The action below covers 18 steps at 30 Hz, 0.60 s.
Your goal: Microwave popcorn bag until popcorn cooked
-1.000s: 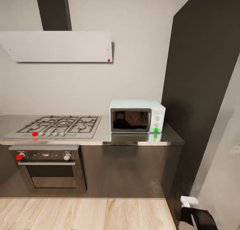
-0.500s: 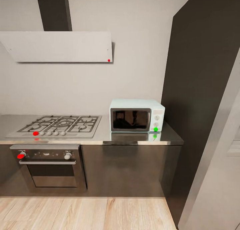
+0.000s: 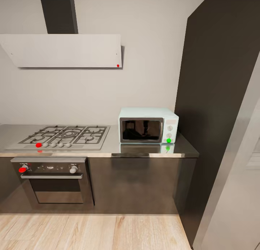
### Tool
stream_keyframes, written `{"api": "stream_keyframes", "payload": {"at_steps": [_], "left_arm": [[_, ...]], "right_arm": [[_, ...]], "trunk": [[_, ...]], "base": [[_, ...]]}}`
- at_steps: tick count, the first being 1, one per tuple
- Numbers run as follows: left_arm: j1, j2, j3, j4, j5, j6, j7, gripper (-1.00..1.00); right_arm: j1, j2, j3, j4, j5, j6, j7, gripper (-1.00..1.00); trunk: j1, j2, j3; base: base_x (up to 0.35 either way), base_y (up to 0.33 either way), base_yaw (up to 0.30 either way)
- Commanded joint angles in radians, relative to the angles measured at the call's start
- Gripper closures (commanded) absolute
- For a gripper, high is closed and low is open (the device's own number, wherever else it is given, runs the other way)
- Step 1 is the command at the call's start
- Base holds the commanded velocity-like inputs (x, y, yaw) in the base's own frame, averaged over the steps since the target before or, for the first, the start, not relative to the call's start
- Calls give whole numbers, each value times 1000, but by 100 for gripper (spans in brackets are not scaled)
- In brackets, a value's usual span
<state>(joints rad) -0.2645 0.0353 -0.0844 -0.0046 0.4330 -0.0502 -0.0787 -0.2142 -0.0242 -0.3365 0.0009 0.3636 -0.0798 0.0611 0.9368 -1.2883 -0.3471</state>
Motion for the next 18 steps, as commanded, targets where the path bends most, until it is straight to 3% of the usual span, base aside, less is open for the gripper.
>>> {"api": "stream_keyframes", "payload": {"at_steps": [1, 18], "left_arm": [[-1, 0, -9, 1, 10, -3, -4, -100], [-1, 0, -9, 1, 10, -3, -4, -100]], "right_arm": [[-1, 0, -9, 1, 7, -3, 3, 100], [-1, 0, -9, 2, 8, -3, 3, 100]], "trunk": [[0, -1, -1], [0, -1, -1]], "base": [[0, 0, 0], [0, 0, 0]]}}
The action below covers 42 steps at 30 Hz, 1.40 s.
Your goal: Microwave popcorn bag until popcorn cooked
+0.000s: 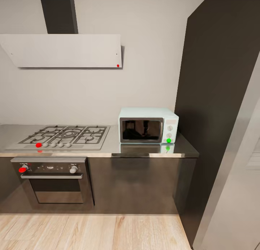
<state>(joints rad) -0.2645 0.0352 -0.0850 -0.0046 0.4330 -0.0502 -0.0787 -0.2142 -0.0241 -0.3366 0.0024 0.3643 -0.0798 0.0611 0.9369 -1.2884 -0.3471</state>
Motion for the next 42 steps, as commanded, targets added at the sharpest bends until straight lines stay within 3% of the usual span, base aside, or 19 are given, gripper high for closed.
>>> {"api": "stream_keyframes", "payload": {"at_steps": [1, 42], "left_arm": [[-1, 0, -9, 2, 10, -3, -4, -100], [-1, 1, -8, 2, 10, -3, -4, -100]], "right_arm": [[-1, 0, -9, 1, 7, -3, 3, 100], [-1, 0, -9, 1, 7, -3, 3, 100]], "trunk": [[0, -1, -1], [0, -1, -1]], "base": [[0, 0, 0], [0, 0, 0]]}}
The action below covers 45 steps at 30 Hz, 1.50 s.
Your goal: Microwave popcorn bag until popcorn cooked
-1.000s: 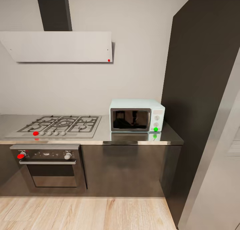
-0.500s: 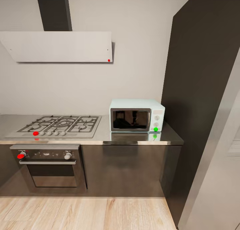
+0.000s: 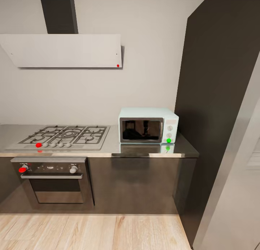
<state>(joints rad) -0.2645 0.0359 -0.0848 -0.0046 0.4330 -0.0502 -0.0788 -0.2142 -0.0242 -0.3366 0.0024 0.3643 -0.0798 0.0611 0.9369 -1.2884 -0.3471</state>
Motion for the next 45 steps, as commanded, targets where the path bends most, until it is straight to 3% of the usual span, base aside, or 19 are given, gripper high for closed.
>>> {"api": "stream_keyframes", "payload": {"at_steps": [1, 45], "left_arm": [[-1, 0, -9, 2, 10, -3, -4, -100], [-1, 0, -8, 2, 10, -3, -4, -100]], "right_arm": [[-1, 0, -9, 1, 7, -3, 3, 100], [-1, 0, -9, 1, 6, -3, 3, 100]], "trunk": [[0, -1, -1], [0, -1, -1]], "base": [[0, 0, 0], [0, 0, 0]]}}
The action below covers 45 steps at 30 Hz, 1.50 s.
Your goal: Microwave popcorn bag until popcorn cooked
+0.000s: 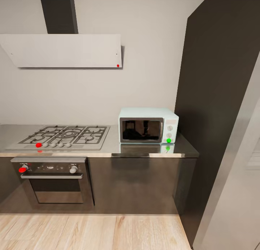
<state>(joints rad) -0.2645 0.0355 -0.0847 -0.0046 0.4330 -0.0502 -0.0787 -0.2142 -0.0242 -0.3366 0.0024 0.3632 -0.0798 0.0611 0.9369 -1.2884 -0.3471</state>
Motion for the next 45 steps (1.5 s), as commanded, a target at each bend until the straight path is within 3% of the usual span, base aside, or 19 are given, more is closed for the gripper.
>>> {"api": "stream_keyframes", "payload": {"at_steps": [1, 45], "left_arm": [[-1, 1, -9, 2, 10, -3, -4, -100], [-1, 0, -9, 2, 10, -4, -4, -100]], "right_arm": [[-1, 0, -9, 1, 7, -3, 3, 100], [-1, 0, -9, 1, 7, -3, 3, 100]], "trunk": [[0, -1, -1], [0, -1, -1]], "base": [[0, 0, 0], [0, 0, 0]]}}
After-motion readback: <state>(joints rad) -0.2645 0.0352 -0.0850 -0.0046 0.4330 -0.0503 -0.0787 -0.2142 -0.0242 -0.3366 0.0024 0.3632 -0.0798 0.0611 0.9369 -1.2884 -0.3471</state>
